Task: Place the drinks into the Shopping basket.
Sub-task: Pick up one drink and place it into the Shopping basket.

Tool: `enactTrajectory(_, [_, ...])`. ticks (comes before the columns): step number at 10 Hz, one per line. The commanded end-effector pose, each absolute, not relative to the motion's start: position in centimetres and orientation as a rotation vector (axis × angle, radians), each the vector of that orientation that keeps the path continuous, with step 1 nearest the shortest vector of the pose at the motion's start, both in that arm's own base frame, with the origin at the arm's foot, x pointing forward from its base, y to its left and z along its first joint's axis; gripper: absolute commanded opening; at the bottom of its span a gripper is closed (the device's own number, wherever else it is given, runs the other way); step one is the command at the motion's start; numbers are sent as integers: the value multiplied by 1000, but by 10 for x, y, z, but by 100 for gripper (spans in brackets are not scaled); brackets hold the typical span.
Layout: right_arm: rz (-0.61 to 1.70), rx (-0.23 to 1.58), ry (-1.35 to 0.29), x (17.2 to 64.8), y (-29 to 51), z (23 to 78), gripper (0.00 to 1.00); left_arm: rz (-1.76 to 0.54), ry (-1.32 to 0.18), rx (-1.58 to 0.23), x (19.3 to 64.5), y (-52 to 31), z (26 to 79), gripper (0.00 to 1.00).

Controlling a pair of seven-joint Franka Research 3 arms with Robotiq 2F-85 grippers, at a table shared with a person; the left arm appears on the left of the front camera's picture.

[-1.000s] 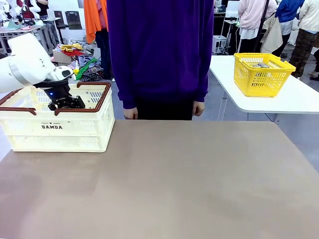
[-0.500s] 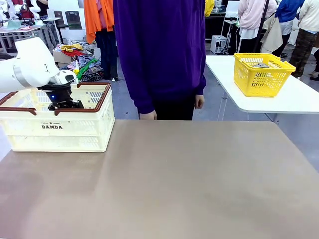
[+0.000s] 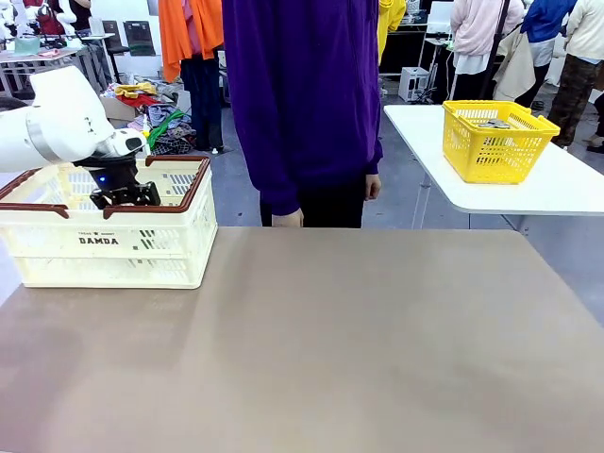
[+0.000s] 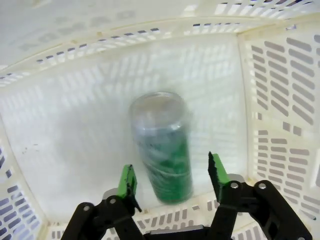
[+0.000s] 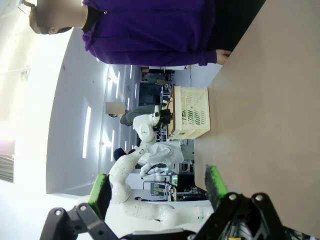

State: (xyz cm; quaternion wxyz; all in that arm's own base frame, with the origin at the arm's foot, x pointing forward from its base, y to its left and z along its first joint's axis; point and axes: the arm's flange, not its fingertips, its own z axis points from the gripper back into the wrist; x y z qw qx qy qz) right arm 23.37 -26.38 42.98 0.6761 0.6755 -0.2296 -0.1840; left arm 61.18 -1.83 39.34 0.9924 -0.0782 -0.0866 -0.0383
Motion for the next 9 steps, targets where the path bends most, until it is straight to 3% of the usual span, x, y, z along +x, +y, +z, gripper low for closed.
enactTrajectory(1, [-402, 1525, -524, 233, -264, 432, 100, -67, -198, -176, 609, -18, 405, 100])
enactTrajectory(4, [-402, 1525, -524, 233, -264, 432, 100, -82, -234, -213, 603, -16, 432, 100])
enactTrajectory(6, [-402, 1525, -524, 233, -264, 432, 100, -74, -279, -245, 588, -11, 490, 100])
enactTrajectory(8, [-402, 1525, -524, 233, -264, 432, 100, -137, -343, -450, 542, -3, 570, 100])
enactTrajectory(9, [-402, 1525, -524, 233, -264, 432, 100, -161, -383, -533, 497, 3, 608, 100])
